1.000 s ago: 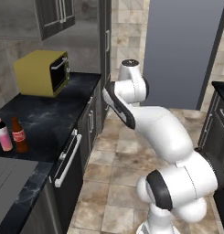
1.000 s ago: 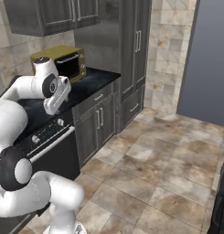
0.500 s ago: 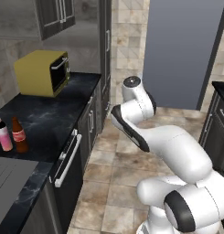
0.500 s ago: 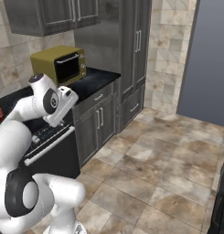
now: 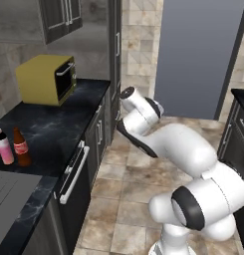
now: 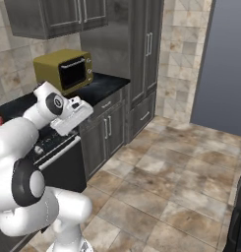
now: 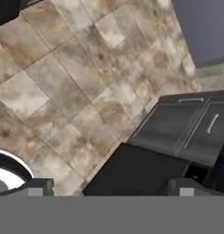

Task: Place the large bottle from the dining counter next to the other large bottle outside the sink, and place the small bottle from the dining counter next to the other small bottle inside the sink.

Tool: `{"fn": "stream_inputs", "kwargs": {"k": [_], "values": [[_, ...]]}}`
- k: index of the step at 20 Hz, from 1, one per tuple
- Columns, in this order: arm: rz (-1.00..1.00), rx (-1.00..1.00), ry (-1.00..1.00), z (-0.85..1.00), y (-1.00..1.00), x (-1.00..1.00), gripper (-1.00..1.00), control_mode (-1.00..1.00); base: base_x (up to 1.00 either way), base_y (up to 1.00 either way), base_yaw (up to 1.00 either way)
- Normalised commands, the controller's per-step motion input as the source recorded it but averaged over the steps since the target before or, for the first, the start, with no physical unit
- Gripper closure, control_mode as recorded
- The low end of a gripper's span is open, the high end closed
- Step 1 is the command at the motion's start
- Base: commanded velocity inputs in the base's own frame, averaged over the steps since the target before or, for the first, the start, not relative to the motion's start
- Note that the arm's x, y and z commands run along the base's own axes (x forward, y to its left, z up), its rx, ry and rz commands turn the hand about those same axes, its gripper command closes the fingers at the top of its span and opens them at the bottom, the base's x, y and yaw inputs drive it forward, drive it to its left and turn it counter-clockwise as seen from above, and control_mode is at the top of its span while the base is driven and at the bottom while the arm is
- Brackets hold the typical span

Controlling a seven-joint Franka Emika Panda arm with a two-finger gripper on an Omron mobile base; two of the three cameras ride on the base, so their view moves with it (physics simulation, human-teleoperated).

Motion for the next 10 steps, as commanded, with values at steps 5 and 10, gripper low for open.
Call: {"fn": "stream_inputs", "kwargs": {"k": [5,10], "values": [[-0.37,0.14,-0.06,0.02,-0.69,0.19,-1.00,-1.00,0.00,0.00,0.00],[-0.25,0.41,-0.09,0.00,-0.66,0.02,-1.00,-1.00,0.00,0.00,0.00]]}}
